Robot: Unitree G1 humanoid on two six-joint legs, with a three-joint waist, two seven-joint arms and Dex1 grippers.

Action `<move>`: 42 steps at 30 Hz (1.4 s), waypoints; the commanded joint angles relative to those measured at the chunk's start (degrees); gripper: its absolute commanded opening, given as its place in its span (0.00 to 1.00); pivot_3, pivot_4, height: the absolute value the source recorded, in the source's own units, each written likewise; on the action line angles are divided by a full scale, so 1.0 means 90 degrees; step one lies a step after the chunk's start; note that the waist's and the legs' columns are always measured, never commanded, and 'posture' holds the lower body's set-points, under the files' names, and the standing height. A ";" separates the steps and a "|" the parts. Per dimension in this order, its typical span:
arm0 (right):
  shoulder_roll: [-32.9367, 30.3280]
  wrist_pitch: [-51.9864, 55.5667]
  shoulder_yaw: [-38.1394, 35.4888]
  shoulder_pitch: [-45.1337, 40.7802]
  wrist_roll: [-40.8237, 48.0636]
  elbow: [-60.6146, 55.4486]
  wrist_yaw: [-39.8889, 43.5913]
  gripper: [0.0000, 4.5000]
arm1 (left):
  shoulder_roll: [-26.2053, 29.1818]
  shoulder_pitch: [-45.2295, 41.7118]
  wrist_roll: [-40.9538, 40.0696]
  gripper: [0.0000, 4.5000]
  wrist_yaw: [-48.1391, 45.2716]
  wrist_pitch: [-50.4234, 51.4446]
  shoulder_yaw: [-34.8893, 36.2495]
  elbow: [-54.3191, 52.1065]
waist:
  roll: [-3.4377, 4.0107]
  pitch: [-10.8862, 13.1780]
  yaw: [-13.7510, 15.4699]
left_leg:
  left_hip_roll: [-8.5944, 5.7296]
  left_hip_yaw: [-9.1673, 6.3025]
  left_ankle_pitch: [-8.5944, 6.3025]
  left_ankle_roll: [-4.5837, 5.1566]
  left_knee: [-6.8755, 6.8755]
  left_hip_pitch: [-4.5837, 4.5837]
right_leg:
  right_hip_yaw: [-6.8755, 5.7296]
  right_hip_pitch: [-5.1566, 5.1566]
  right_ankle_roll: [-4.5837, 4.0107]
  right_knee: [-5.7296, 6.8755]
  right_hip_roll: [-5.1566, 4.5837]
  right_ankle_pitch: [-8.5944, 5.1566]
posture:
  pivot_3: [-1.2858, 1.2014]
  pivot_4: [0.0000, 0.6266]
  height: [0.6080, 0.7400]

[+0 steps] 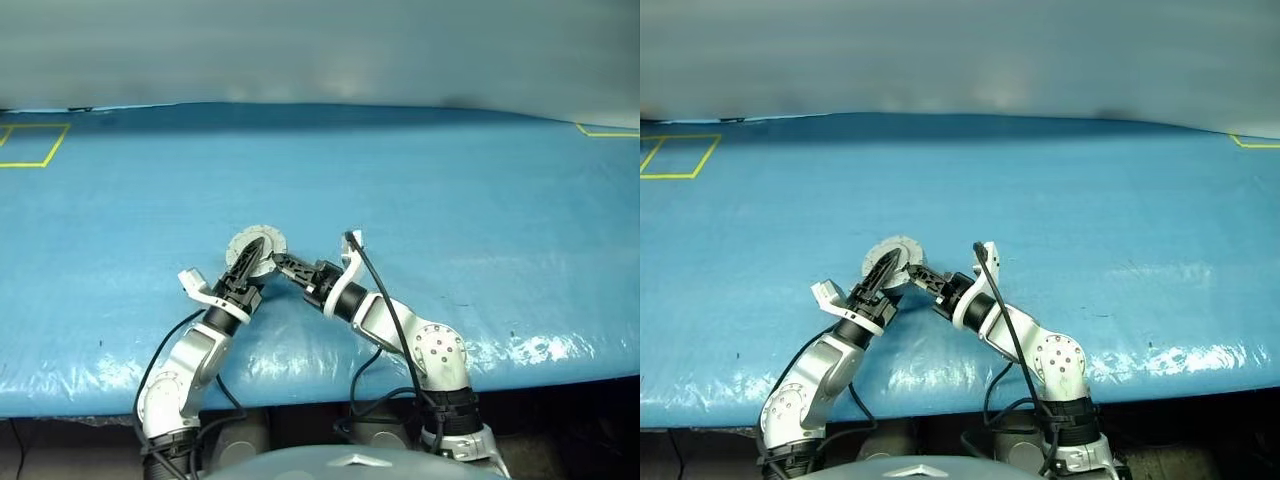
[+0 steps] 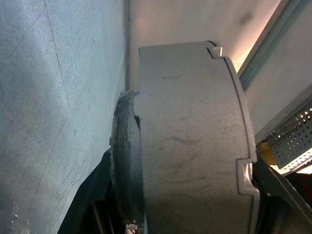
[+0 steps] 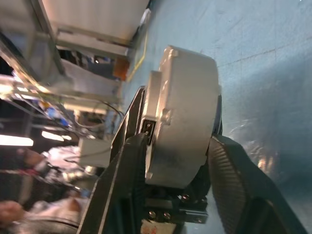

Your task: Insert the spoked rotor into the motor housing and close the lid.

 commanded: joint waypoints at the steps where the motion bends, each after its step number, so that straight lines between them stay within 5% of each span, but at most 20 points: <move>1: -0.0447 -0.0171 0.0461 -0.0055 -0.1089 -0.0688 0.0640 0.70 | 0.0157 -0.0479 0.0040 0.54 0.0003 -0.0164 0.0135 -0.0106 | -0.0001 0.0000 0.0009 | 0.0000 0.0000 0.0001 -0.0001 0.0000 0.0000 | -0.0001 -0.0001 0.0000 0.0001 0.0000 0.0000 | 0.52 0.24 1.00; 5: -0.0611 -0.0599 0.0532 0.0174 -0.1778 -0.1033 0.1175 0.99 | 0.0286 -0.1092 0.0367 0.54 0.0060 -0.0424 0.0319 0.0389 | -0.0002 -0.0001 0.0027 | 0.0001 -0.0003 0.0002 -0.0002 0.0001 0.0001 | -0.0003 0.0000 0.0001 0.0004 0.0003 0.0004 | 0.52 0.24 1.00; 15: -0.1023 -0.1723 0.1258 0.0405 -0.4487 -0.1239 0.1604 1.00 | 0.0676 -0.3297 0.1527 0.54 -0.0489 -0.0855 0.0797 0.2853 | -0.0008 -0.0001 0.0094 | -0.0005 -0.0003 0.0003 -0.0005 0.0004 0.0000 | -0.0002 0.0003 0.0005 -0.0002 0.0001 0.0030 | 0.52 0.24 1.00; 24: -0.1438 -0.3455 0.2218 0.0697 -0.7589 -0.0779 0.1383 1.00 | 0.1030 -0.5901 0.3333 0.54 -0.1204 -0.1814 0.1118 0.6456 | -0.0019 0.0004 0.0134 | -0.0014 -0.0002 0.0015 -0.0026 -0.0002 -0.0005 | 0.0000 0.0003 0.0000 -0.0016 -0.0003 0.0040 | 0.52 0.24 1.00; 31: -0.1344 -0.3686 0.2094 0.0946 -0.8189 -0.0582 0.1536 1.00 | 0.1221 -0.6932 0.4535 0.54 -0.1111 -0.2569 0.1284 0.8254 | -0.0028 0.0012 0.0094 | -0.0016 -0.0003 0.0014 -0.0025 -0.0012 -0.0007 | 0.0000 -0.0001 -0.0002 -0.0021 -0.0008 0.0039 | 0.52 0.24 1.00; 38: -0.1047 -0.3608 0.1911 0.1187 -0.8335 -0.0542 0.1590 1.00 | 0.1301 -0.7053 0.5193 0.54 -0.0798 -0.2622 0.1561 0.8755 | -0.0033 0.0014 0.0074 | -0.0016 -0.0004 0.0013 -0.0024 -0.0003 -0.0003 | 0.0000 0.0004 0.0001 -0.0013 -0.0010 0.0040 | 0.52 0.24 1.00; 42: -0.0866 -0.3561 0.1834 0.1280 -0.8361 -0.0509 0.1599 1.00 | 0.1433 -0.6878 0.5405 0.84 -0.0535 -0.2307 0.1693 0.8688 | -0.0034 0.0009 0.0010 | -0.0015 -0.0003 0.0011 -0.0020 -0.0001 0.0013 | 0.0000 0.0014 0.0002 -0.0004 -0.0009 0.0041 | 0.52 0.24 1.00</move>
